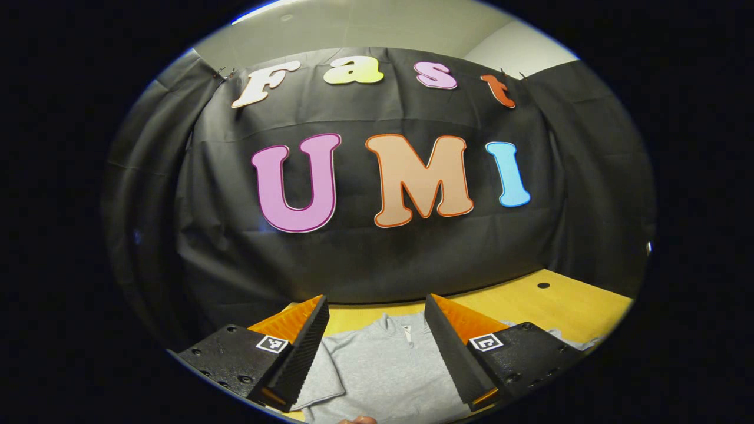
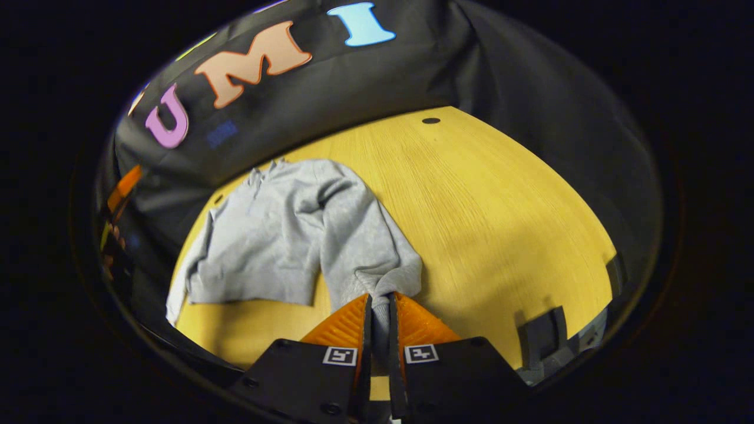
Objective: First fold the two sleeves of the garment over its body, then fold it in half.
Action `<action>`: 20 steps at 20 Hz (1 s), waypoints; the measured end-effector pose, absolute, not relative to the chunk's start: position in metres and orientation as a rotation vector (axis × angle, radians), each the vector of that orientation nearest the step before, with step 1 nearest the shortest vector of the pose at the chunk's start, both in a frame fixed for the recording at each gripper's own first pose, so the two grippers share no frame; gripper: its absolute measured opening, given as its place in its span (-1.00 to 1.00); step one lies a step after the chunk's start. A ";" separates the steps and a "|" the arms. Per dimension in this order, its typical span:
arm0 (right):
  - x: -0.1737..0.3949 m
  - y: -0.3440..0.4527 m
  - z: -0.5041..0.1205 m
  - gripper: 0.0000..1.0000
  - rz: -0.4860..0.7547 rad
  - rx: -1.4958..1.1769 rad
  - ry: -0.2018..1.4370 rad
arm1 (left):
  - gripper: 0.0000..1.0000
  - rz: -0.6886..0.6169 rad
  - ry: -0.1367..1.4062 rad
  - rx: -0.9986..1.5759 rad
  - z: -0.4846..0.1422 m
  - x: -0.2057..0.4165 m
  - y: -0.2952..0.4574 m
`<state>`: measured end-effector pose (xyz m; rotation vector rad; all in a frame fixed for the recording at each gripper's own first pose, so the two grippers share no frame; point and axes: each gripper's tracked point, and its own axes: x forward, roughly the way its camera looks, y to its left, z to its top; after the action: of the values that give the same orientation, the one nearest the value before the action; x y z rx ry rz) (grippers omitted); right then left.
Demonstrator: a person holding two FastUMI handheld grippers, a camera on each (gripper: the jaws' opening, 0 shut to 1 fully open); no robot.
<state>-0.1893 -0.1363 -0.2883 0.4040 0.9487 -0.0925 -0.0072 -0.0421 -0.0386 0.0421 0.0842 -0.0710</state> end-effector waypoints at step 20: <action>0.021 0.033 -0.168 -0.70 0.277 0.517 0.682 | 0.94 0.248 0.102 0.071 -0.040 -0.061 0.110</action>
<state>0.0208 0.0331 -0.1675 0.5170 0.6819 0.2766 -0.0615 0.1102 -0.0400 0.0708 0.1017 0.2476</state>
